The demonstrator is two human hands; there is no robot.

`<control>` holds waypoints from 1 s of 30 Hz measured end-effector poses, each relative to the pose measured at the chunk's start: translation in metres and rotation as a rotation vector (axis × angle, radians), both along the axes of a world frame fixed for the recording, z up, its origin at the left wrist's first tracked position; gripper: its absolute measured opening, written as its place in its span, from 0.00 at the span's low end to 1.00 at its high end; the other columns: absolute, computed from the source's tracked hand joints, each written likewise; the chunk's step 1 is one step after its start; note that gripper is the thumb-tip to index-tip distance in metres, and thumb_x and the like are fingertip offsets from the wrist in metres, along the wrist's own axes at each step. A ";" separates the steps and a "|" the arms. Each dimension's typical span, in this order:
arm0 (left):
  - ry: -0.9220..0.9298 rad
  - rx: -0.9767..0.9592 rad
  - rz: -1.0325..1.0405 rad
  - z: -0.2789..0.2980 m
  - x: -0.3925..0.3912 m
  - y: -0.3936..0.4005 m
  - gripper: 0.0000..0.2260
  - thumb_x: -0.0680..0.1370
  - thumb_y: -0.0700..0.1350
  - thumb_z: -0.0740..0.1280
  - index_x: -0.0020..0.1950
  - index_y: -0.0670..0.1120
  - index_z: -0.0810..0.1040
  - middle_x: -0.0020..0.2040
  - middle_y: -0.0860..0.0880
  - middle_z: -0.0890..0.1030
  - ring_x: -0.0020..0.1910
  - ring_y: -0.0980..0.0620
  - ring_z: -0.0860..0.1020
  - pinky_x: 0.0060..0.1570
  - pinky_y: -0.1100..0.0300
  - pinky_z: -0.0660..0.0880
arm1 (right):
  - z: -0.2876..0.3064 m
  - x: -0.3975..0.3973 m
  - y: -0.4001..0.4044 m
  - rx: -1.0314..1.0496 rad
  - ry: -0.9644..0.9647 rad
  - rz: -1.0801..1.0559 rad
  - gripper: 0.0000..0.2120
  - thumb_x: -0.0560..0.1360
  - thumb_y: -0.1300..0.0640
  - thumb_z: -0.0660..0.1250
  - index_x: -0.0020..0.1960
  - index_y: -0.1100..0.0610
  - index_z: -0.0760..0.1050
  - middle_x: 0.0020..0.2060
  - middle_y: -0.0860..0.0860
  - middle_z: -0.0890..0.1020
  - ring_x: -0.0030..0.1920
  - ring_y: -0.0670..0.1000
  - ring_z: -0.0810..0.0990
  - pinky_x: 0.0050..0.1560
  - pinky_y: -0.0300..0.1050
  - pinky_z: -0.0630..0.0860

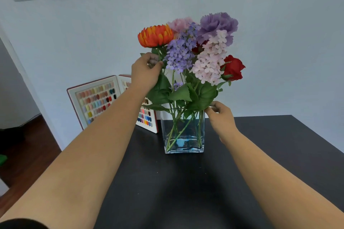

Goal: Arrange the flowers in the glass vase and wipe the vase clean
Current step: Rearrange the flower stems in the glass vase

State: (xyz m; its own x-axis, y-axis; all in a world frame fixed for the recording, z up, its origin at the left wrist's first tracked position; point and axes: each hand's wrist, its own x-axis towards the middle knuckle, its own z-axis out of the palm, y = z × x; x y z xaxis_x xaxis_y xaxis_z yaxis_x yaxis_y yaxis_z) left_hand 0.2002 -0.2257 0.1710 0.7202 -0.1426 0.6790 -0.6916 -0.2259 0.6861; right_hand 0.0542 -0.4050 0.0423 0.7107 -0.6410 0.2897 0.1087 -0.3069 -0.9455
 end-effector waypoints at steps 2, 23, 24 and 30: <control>-0.037 -0.061 0.003 0.005 -0.005 0.000 0.03 0.76 0.45 0.69 0.47 0.53 0.78 0.38 0.56 0.78 0.35 0.54 0.76 0.39 0.61 0.73 | 0.000 -0.002 0.001 -0.041 0.009 -0.018 0.07 0.74 0.45 0.66 0.48 0.46 0.79 0.37 0.44 0.80 0.35 0.43 0.77 0.33 0.40 0.70; -0.063 -0.081 -0.046 0.027 -0.019 0.021 0.11 0.78 0.38 0.61 0.53 0.53 0.76 0.43 0.50 0.83 0.40 0.53 0.81 0.41 0.61 0.78 | 0.002 -0.007 0.001 -0.149 0.047 -0.029 0.07 0.77 0.44 0.64 0.50 0.44 0.78 0.35 0.48 0.81 0.34 0.47 0.77 0.32 0.40 0.70; -0.036 -0.059 -0.045 0.025 -0.017 0.021 0.11 0.78 0.38 0.60 0.54 0.52 0.77 0.44 0.48 0.83 0.41 0.50 0.81 0.44 0.58 0.78 | 0.002 -0.007 0.002 -0.150 0.047 -0.031 0.07 0.77 0.44 0.64 0.50 0.44 0.78 0.35 0.47 0.81 0.33 0.47 0.77 0.32 0.40 0.70; 0.066 0.126 -0.063 0.006 -0.015 0.018 0.14 0.77 0.36 0.59 0.60 0.46 0.77 0.48 0.42 0.84 0.46 0.44 0.82 0.50 0.47 0.80 | 0.002 -0.006 0.002 -0.146 0.057 -0.036 0.07 0.77 0.45 0.64 0.50 0.45 0.78 0.31 0.47 0.78 0.30 0.47 0.74 0.32 0.40 0.68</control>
State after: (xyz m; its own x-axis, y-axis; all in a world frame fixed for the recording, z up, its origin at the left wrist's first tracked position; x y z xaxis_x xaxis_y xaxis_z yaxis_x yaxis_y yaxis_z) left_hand 0.1852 -0.2076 0.1766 0.7498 -0.2699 0.6041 -0.6612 -0.2708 0.6997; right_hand 0.0479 -0.4029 0.0446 0.7061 -0.6204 0.3414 0.0423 -0.4444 -0.8948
